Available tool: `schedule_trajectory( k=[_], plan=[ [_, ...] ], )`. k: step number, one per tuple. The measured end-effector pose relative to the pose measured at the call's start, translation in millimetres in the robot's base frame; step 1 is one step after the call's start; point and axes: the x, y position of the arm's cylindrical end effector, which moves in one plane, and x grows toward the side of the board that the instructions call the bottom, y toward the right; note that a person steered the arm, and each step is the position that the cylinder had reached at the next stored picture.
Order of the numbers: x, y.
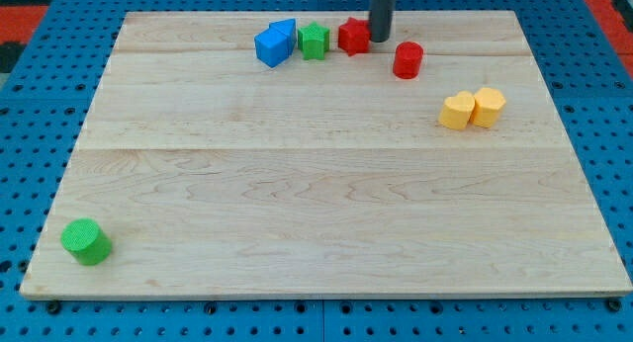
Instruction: Point your arm closer to red circle
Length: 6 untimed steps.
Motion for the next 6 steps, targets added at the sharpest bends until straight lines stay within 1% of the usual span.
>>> schedule_trajectory(
  k=[1,2,3,4,5,6],
  plan=[
    [0.0,-5.9],
    [5.0,90.9],
    [41.0,162.3],
    [47.2,110.9],
    [33.6,45.2],
    [32.6,28.0]
  ],
)
